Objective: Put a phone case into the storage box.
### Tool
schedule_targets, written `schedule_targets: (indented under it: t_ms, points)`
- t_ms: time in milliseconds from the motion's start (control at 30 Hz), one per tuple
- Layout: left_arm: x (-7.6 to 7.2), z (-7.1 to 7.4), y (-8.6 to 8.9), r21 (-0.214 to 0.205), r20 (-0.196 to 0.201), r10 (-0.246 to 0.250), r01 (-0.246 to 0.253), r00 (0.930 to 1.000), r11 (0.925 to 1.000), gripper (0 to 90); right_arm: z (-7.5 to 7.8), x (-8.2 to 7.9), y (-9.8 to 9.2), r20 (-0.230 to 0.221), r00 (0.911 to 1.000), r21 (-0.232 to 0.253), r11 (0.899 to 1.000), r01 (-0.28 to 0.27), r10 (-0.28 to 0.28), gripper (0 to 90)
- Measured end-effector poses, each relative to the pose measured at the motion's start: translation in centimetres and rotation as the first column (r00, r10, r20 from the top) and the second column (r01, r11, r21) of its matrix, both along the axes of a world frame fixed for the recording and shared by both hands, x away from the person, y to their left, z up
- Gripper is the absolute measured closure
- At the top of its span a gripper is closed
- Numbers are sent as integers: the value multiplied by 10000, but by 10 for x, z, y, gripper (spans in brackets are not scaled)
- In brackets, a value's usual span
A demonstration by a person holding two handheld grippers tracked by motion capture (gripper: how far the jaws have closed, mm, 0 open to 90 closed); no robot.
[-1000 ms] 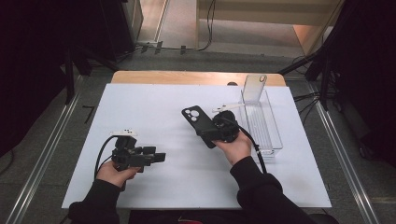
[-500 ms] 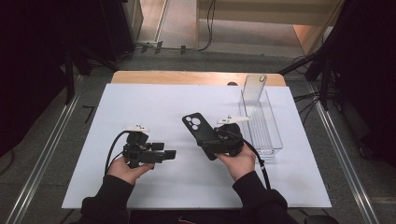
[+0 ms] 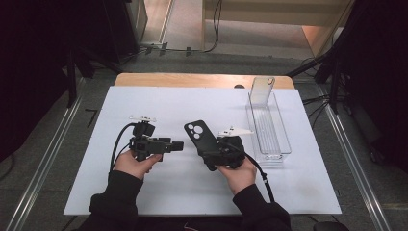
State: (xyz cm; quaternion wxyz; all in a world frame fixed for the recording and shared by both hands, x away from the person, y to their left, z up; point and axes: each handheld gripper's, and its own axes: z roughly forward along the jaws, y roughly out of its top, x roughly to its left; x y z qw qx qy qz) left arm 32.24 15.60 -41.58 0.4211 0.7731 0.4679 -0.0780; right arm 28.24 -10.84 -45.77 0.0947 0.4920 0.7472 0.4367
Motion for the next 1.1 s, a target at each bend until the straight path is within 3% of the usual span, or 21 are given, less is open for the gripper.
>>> schedule_targets:
  t_ms: [133,333,667,967,1100]
  points:
    - [6,2,-5,17,95,121,-121,9999,9999,294,-4,0,3,15,10000,227,9997,87,-88,143]
    - [13,7,-13,382,414,288,-304,9987,9988,293,-5,0,4,2,9998,746,9970,198,-199,141]
    - [25,5,-23,506,474,552,-576,9973,9971,293,-6,-4,8,-31,9996,1554,9875,274,-273,140]
    - [32,-1,-30,299,270,793,-801,9965,9963,320,-8,-6,15,-14,9996,1744,9843,285,-287,138]
    - [34,-1,-30,-108,236,938,-936,9953,9956,371,-9,-6,17,50,9995,1880,9818,282,-296,138]
